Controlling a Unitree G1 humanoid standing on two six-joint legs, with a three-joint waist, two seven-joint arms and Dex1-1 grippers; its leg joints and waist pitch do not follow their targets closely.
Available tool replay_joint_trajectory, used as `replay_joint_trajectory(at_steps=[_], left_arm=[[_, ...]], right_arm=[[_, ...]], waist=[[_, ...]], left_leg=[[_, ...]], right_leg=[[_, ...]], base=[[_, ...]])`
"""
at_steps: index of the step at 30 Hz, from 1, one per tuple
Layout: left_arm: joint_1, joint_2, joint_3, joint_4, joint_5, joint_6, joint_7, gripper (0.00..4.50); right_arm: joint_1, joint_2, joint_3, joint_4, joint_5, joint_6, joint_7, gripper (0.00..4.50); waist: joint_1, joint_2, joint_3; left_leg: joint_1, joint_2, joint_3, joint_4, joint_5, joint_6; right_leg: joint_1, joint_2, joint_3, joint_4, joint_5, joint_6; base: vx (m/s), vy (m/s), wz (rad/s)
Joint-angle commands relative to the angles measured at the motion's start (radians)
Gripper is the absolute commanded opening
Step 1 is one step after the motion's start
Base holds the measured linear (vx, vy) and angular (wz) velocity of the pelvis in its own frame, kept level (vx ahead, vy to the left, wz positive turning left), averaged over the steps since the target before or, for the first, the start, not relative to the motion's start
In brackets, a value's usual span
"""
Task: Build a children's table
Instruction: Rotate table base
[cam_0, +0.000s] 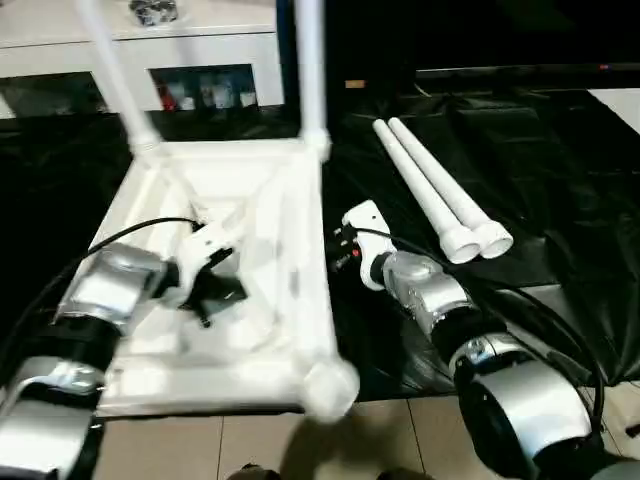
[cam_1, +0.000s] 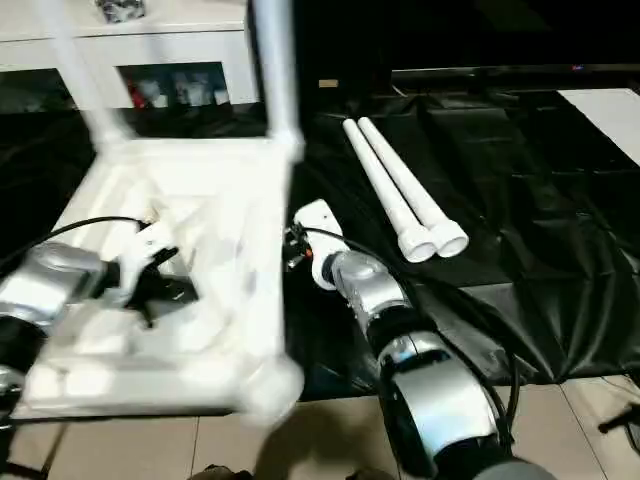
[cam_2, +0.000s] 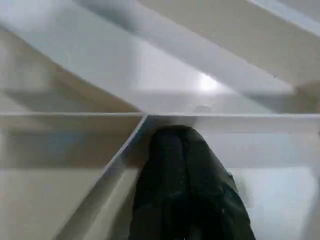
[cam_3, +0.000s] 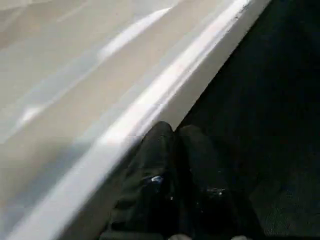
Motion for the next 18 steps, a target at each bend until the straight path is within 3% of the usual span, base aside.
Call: replay_joint_trajectory(at_steps=[1,2,6,7,8,9,10,11,12,13,14,17,18], left_arm=[[-0.051,-0.038,0.02,0.036,0.005,-0.066,0.12,0.0],[-0.074,-0.04,0.018,0.091,0.037,-0.112,0.203,0.0],[-0.099,-0.039,0.023,0.156,0.066,-0.169,0.31,0.0],[-0.12,-0.042,0.036,0.2,0.072,-0.239,0.399,0.0],[-0.125,-0.045,0.042,0.209,0.068,-0.255,0.417,0.0],[-0.131,-0.054,0.055,0.218,0.055,-0.268,0.422,0.0],[-0.133,-0.073,0.081,0.204,0.025,-0.269,0.403,0.0],[-0.133,-0.081,0.091,0.197,0.011,-0.271,0.393,0.0],[-0.129,-0.086,0.093,0.181,0.004,-0.287,0.379,0.0],[-0.127,-0.089,0.093,0.175,0.0,-0.302,0.372,0.0],[-0.126,-0.092,0.091,0.164,-0.006,-0.316,0.357,0.0],[-0.119,-0.102,0.099,0.109,-0.055,-0.331,0.281,0.0],[-0.117,-0.103,0.101,0.098,-0.07,-0.338,0.26,0.2]], right_arm=[[-0.027,0.032,-0.003,0.004,0.009,-0.016,-0.006,0.06],[-0.037,0.016,-0.034,0.005,0.019,0.007,-0.063,0.06],[-0.042,-0.006,-0.07,-0.002,0.046,0.013,-0.072,0.06],[-0.039,-0.049,-0.085,-0.026,0.052,-0.021,-0.067,0.06],[-0.039,-0.063,-0.087,-0.03,0.049,-0.035,-0.07,0.06],[-0.038,-0.079,-0.092,-0.034,0.047,-0.042,-0.071,0.23],[-0.043,-0.108,-0.109,-0.039,0.054,-0.027,-0.073,0.34],[-0.046,-0.124,-0.119,-0.04,0.059,-0.02,-0.075,0.41],[-0.053,-0.144,-0.126,-0.039,0.06,-0.008,-0.079,0.41],[-0.057,-0.155,-0.131,-0.037,0.06,-0.002,-0.083,0.53],[-0.07,-0.177,-0.137,-0.028,0.057,0.011,-0.092,0.66],[-0.106,-0.235,-0.148,0.011,0.049,0.026,-0.118,0.84],[-0.113,-0.245,-0.148,0.021,0.046,0.025,-0.123,0.89]], waist=[[-0.001,0.001,-0.073],[0.0,0.0,-0.074],[0.003,-0.002,-0.081],[0.001,0.017,-0.08],[0.002,0.007,-0.089],[0.003,0.025,-0.09],[0.003,0.024,-0.09],[0.007,0.016,-0.09],[0.01,0.024,-0.091],[0.01,0.017,-0.089],[0.008,0.025,-0.088],[0.008,0.02,-0.086],[0.009,0.02,-0.085]], left_leg=[[0.031,0.053,-0.029,-0.075,-0.279,-0.008],[0.024,0.052,-0.031,-0.075,-0.265,-0.005],[0.022,0.052,-0.032,-0.071,-0.231,0.009],[0.02,0.049,-0.031,-0.07,-0.227,0.014],[0.023,0.05,-0.03,-0.064,-0.194,0.016],[0.022,0.047,-0.03,-0.06,-0.173,0.02],[0.02,0.045,-0.027,-0.056,-0.152,0.036],[0.018,0.045,-0.025,-0.054,-0.141,0.051],[0.018,0.045,-0.025,-0.052,-0.138,0.055],[0.013,0.045,-0.024,-0.051,-0.141,0.066],[0.014,0.045,-0.025,-0.052,-0.162,0.067],[0.014,0.046,-0.025,-0.051,-0.191,0.055],[0.013,0.047,-0.025,-0.051,-0.193,0.053]], right_leg=[[0.043,-0.062,0.049,-0.072,-0.24,-0.236],[0.047,-0.062,0.048,-0.071,-0.227,-0.23],[0.051,-0.065,0.046,-0.064,-0.177,-0.23],[0.047,-0.057,0.043,-0.067,-0.149,-0.228],[0.054,-0.059,0.042,-0.055,-0.075,-0.242],[0.053,-0.057,0.041,-0.049,-0.035,-0.252],[0.055,-0.055,0.039,-0.048,0.014,-0.27],[0.057,-0.056,0.037,-0.047,0.037,-0.288],[0.057,-0.056,0.037,-0.045,0.041,-0.294],[0.058,-0.055,0.035,-0.047,0.037,-0.3],[0.058,-0.055,0.032,-0.051,0.01,-0.3],[0.06,-0.059,0.032,-0.054,-0.056,-0.309],[0.06,-0.06,0.033,-0.056,-0.068,-0.31]], base=[[0.0,0.0,0.0],[0.0,0.0,0.0],[0.0,0.0,0.0],[0.0,0.0,0.0],[0.0,0.0,0.0],[0.0,0.0,0.0],[0.0,0.0,0.0],[0.0,0.0,0.0],[0.0,0.0,0.0],[0.0,0.0,0.0],[0.0,0.0,0.0],[0.0,0.0,0.0],[0.0,0.0,0.0]])
